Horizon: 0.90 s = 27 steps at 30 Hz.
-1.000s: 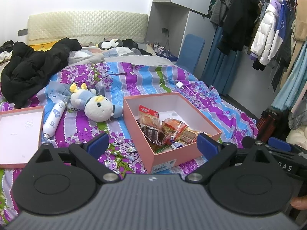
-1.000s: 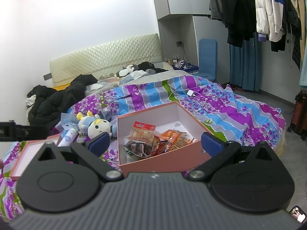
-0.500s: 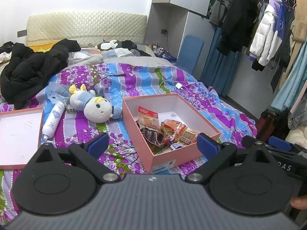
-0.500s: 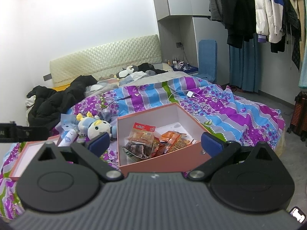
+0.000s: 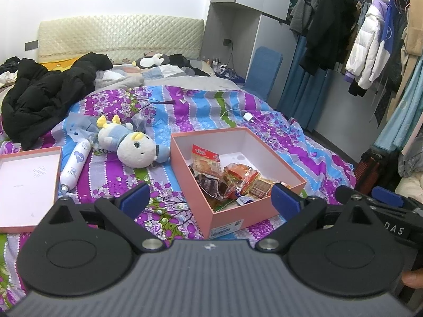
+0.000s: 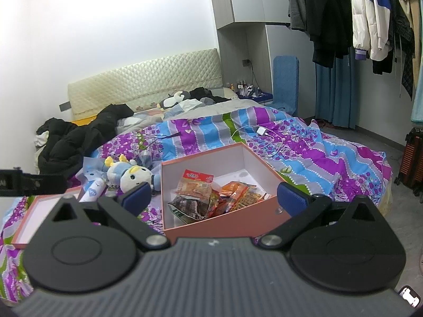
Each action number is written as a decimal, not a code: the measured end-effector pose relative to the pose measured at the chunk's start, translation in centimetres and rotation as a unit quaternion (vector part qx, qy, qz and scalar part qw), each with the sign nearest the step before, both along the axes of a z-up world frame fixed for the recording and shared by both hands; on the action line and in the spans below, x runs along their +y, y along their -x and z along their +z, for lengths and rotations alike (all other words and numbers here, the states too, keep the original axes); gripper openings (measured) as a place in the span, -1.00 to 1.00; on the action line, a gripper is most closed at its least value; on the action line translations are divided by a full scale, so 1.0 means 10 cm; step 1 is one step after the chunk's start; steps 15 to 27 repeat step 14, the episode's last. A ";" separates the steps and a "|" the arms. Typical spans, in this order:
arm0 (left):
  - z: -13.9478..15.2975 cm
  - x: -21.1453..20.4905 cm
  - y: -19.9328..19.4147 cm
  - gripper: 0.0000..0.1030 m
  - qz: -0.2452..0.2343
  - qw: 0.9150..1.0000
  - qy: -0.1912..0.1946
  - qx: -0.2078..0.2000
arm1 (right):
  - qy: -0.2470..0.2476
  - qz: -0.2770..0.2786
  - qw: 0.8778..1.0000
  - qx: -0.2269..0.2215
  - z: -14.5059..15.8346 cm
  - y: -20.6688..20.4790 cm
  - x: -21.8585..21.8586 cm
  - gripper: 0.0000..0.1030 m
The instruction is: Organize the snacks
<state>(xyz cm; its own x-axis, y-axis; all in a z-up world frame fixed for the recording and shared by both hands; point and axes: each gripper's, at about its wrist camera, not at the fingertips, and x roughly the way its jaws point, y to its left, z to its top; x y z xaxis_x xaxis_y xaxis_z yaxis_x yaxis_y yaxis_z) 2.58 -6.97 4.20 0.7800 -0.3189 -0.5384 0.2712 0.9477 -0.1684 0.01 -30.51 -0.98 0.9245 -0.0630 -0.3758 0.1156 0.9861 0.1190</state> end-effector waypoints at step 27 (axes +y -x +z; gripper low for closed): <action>-0.01 -0.02 0.01 0.93 -0.002 1.000 0.000 0.001 | 0.000 0.001 1.000 0.003 0.02 -0.01 0.03 1.00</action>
